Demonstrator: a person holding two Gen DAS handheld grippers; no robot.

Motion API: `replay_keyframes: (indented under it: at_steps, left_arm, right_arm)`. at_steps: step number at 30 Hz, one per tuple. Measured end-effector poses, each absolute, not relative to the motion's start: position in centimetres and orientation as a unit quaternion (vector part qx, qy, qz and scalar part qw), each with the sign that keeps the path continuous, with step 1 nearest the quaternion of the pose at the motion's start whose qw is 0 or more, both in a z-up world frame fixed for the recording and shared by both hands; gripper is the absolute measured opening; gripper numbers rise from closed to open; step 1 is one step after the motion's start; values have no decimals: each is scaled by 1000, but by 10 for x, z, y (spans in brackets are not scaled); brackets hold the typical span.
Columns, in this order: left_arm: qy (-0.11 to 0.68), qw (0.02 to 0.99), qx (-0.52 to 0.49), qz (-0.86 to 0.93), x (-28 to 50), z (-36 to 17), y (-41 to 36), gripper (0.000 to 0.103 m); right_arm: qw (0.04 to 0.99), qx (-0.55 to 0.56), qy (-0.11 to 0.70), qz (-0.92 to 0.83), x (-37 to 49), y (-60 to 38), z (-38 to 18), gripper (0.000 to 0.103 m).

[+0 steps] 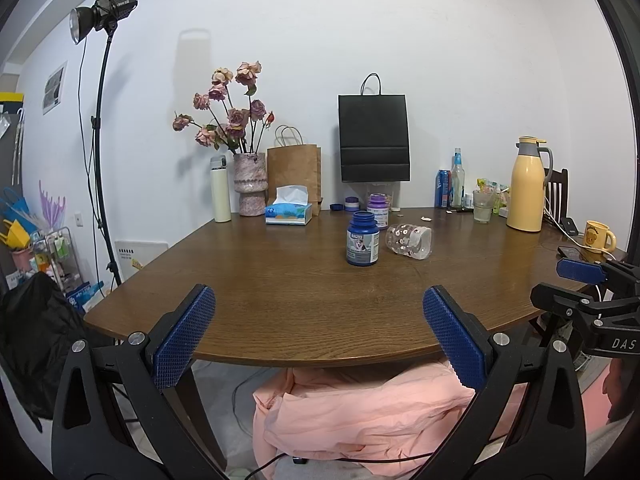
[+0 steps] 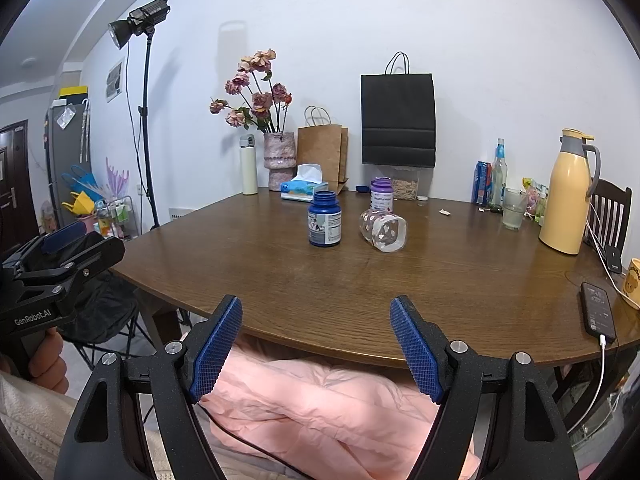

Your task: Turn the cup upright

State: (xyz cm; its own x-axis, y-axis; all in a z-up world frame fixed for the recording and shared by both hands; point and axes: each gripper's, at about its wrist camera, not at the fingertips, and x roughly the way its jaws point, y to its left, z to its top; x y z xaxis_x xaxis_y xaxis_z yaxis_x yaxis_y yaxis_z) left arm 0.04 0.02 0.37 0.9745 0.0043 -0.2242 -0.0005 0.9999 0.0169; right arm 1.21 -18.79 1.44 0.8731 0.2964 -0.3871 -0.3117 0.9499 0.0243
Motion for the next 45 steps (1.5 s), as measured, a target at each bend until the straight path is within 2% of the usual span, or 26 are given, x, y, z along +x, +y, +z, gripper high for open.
replay_keyframes:
  at_steps: [45]
  left_arm:
    - [114,993,8,0,-1,7,3,103]
  right_arm:
    - [967,-21,199,159,6,-186,14,81]
